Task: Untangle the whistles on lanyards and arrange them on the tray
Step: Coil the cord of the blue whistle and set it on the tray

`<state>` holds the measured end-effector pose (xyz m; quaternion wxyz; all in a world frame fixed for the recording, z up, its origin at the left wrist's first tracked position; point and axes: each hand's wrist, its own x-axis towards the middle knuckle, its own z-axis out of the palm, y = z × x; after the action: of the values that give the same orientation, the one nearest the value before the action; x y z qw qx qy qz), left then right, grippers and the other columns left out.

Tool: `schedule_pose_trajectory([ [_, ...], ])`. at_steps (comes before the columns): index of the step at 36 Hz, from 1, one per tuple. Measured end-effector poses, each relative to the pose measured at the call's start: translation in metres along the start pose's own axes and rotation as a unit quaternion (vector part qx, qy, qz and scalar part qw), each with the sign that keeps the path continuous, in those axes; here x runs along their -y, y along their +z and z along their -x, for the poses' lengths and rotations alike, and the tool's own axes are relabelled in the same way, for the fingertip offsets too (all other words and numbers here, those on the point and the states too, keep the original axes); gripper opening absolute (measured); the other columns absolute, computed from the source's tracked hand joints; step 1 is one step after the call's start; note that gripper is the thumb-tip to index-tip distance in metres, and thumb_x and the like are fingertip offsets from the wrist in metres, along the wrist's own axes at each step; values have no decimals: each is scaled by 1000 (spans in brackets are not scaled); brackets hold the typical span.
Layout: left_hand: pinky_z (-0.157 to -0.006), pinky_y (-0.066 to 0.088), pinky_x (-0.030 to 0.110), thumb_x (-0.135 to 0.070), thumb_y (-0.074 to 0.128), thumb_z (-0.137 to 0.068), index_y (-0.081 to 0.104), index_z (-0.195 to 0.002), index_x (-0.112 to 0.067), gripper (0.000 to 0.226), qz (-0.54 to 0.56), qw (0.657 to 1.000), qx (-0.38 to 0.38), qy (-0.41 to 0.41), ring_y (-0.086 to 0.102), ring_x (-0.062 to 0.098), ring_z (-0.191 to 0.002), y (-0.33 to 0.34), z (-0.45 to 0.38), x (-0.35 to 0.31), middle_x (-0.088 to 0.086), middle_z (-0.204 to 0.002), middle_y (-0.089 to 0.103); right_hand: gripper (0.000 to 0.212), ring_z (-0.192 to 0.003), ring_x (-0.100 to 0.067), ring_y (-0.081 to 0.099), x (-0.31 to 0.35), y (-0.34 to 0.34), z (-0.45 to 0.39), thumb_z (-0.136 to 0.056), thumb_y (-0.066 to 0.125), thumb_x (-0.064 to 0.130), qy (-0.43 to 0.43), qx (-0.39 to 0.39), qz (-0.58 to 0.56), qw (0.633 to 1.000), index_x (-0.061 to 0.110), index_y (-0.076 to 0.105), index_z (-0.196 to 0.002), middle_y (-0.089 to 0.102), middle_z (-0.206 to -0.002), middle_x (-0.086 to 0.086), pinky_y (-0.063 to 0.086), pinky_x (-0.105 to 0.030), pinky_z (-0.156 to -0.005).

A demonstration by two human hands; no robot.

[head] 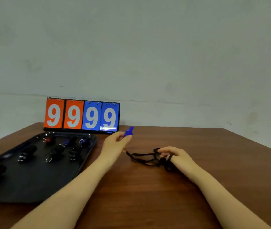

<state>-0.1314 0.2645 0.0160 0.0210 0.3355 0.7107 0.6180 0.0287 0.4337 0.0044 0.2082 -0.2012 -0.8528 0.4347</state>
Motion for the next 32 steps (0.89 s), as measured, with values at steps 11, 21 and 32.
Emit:
schedule_pose_trajectory([
  [11,-61,48,22,-31,60,-93,62,-107,-18,19,15,1000,6,-19,59,11,-72,-10,0,3,0,-90,65,41,-97,-15,58,4,-24,37,-90,48,2,-8,17,179,984,35,57,-113,59,-107,9,47,-23,-75],
  [21,-63,54,22,-15,61,-93,62,-107,-5,17,270,959,42,-67,64,16,-74,-13,3,-24,9,-86,62,32,-103,-4,54,46,28,12,-91,61,29,-76,-63,115,988,31,57,-123,55,-117,12,43,-19,-85],
  [32,-80,56,28,-16,56,-96,60,-88,-10,11,383,906,-162,-83,63,11,-69,-32,-8,-26,4,-80,58,42,-71,-25,61,57,65,-31,-97,51,20,-5,-23,-131,991,11,58,-57,63,-63,-7,47,-30,-74],
])
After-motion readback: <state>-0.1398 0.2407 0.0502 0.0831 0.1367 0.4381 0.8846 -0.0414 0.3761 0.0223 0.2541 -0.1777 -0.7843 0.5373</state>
